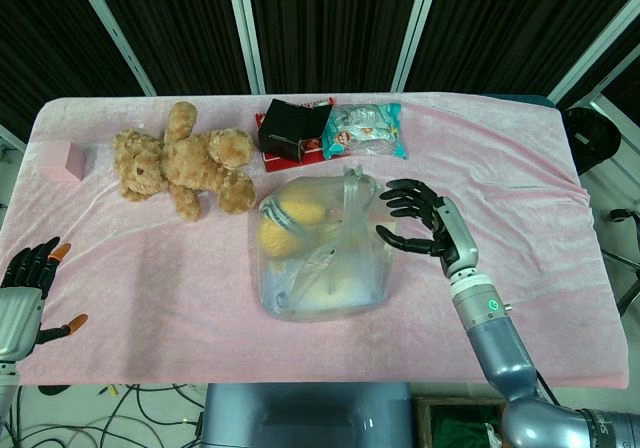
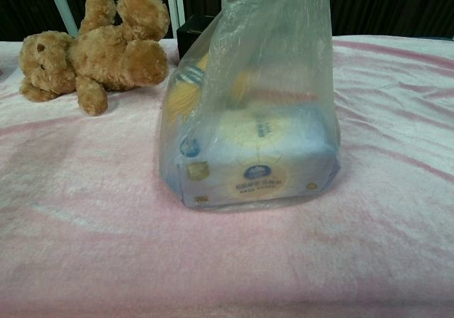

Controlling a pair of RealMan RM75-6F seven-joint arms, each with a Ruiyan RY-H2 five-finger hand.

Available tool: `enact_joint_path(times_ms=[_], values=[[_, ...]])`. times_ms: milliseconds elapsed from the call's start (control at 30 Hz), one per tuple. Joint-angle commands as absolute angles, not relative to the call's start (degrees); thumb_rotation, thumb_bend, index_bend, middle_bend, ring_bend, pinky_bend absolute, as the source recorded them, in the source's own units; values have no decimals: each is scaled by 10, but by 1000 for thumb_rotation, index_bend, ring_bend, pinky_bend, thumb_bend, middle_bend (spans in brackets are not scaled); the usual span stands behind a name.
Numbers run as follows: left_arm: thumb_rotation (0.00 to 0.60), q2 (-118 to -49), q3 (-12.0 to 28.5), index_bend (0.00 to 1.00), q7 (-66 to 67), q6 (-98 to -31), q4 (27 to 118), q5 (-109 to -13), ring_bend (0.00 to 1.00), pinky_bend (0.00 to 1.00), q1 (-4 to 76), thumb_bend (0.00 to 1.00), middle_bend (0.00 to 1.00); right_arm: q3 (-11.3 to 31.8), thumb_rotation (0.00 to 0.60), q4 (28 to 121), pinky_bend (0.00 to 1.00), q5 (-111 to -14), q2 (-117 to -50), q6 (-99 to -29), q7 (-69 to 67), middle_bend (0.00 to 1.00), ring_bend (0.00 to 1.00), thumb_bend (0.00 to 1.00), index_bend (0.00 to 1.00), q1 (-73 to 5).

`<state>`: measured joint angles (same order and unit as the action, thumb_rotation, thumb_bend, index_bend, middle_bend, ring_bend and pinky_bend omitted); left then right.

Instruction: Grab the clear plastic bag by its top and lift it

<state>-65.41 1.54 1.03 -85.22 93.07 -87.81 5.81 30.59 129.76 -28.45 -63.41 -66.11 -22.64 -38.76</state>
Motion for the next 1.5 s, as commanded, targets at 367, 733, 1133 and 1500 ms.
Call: enact_joint_path(times_ms=[367,733,1133,1500], values=[[600,-649,15,0,4,-860,931,-878,0,0,53,0,0,310,600,1297,287,-277,-650,-666,-211,315,284,153,335,-392],[600,-651,16,0,6,-856,930,-877,0,0,55,0,0,313,600,1295,287,-269,-664,-668,-195,315,284,154,339,-400],[600,-652,18,0,4,-852,931,-870,0,0,56,0,0,324,600,1279,287,-249,-674,-651,-167,367,284,154,411,-425],[600,-652,20,0,2,-849,931,-867,0,0,58,0,0,324,600,1263,287,-233,-695,-642,-143,394,284,154,444,-452]])
